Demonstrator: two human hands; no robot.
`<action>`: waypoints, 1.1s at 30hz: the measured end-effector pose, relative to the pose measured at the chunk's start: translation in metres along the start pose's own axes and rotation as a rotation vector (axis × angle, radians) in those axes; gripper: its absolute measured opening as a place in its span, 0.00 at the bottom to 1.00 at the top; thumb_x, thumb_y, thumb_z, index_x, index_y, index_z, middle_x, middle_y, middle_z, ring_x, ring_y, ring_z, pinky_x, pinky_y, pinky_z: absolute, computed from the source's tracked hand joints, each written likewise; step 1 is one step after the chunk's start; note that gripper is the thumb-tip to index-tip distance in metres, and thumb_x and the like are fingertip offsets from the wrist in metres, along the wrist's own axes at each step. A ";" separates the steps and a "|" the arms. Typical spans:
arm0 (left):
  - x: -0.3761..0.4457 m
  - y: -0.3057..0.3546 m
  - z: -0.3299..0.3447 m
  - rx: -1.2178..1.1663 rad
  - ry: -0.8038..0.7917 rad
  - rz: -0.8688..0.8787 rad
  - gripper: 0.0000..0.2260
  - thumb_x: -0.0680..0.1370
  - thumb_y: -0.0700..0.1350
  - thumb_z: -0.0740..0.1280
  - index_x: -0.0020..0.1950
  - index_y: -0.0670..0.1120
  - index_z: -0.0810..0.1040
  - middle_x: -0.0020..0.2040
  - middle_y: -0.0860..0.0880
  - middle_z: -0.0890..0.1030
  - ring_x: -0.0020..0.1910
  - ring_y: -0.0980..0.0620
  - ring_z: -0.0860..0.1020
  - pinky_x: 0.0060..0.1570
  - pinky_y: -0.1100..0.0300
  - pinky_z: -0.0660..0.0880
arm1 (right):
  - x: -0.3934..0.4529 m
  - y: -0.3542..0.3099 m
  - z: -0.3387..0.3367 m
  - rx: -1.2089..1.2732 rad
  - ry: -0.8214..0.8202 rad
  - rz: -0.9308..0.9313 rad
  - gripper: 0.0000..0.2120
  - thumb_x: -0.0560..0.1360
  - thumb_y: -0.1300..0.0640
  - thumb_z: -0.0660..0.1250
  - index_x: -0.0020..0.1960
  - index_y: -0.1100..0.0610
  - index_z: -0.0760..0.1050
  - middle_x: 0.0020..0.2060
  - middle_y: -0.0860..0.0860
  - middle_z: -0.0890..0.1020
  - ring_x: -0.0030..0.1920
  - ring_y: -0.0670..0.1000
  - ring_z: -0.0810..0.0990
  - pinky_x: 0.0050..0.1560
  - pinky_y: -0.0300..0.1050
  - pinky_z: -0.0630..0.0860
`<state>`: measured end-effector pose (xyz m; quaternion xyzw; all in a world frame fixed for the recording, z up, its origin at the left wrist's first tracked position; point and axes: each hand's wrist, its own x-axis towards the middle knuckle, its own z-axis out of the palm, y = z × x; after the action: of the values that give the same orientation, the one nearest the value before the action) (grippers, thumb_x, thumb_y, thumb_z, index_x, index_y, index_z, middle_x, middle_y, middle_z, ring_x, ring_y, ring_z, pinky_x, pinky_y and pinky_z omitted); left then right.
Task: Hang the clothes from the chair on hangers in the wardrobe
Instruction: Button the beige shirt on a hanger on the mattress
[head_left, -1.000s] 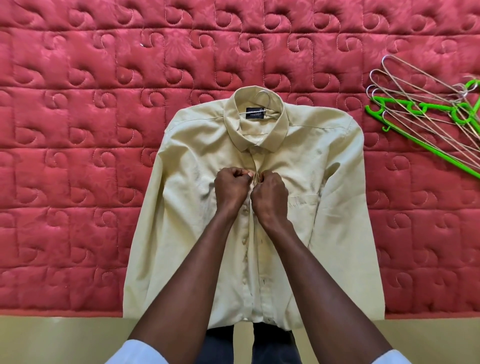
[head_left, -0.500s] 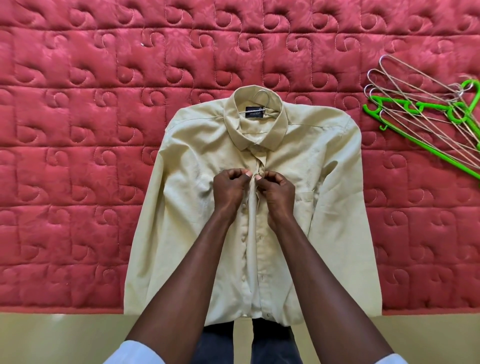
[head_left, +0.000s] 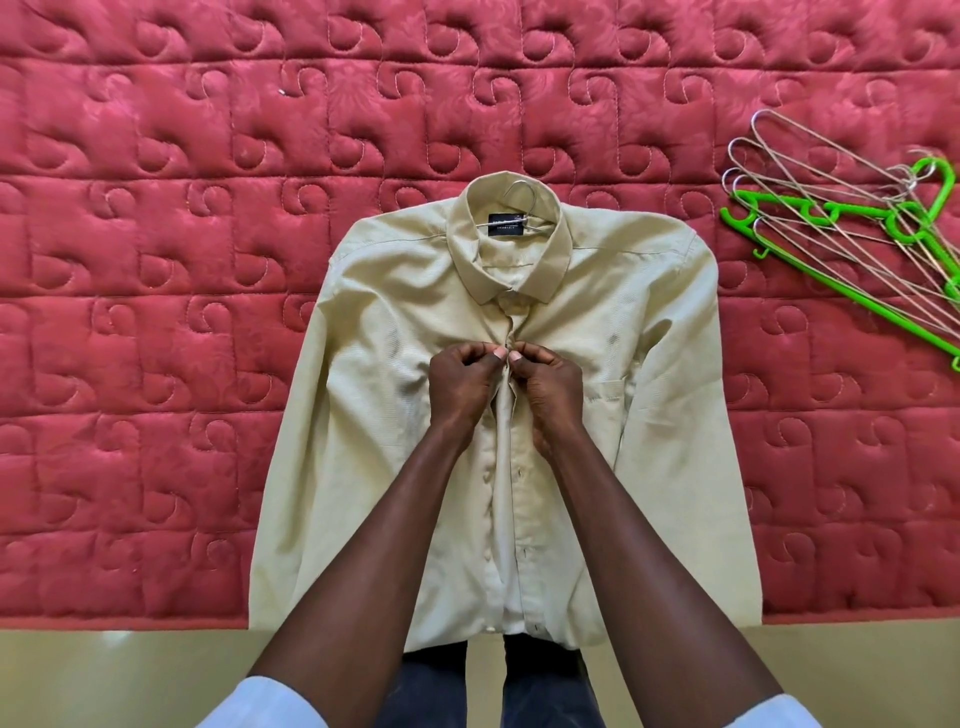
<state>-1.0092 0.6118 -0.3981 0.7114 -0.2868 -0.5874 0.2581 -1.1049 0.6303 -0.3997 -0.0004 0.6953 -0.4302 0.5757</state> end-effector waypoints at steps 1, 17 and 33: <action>0.000 0.000 0.001 0.001 0.011 -0.001 0.02 0.74 0.41 0.73 0.42 0.44 0.84 0.38 0.47 0.85 0.39 0.52 0.84 0.41 0.59 0.80 | 0.000 0.000 0.000 0.001 -0.001 0.004 0.08 0.73 0.68 0.71 0.52 0.64 0.82 0.43 0.58 0.86 0.42 0.52 0.84 0.46 0.44 0.81; 0.005 0.001 0.004 -0.044 0.044 -0.065 0.04 0.73 0.42 0.75 0.46 0.42 0.85 0.40 0.45 0.86 0.42 0.46 0.85 0.50 0.50 0.82 | -0.003 -0.012 0.000 -0.031 -0.006 0.018 0.05 0.70 0.70 0.68 0.42 0.64 0.81 0.29 0.51 0.80 0.27 0.43 0.74 0.30 0.34 0.72; 0.009 0.008 -0.003 0.025 -0.027 -0.060 0.04 0.76 0.41 0.73 0.41 0.45 0.83 0.34 0.49 0.83 0.30 0.60 0.80 0.30 0.69 0.73 | -0.002 -0.004 -0.001 -0.138 -0.031 -0.068 0.03 0.70 0.68 0.73 0.42 0.63 0.80 0.34 0.53 0.83 0.33 0.44 0.81 0.37 0.35 0.77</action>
<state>-1.0058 0.5997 -0.3985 0.7149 -0.2761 -0.6008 0.2274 -1.1067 0.6292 -0.3956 -0.0705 0.7141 -0.4004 0.5700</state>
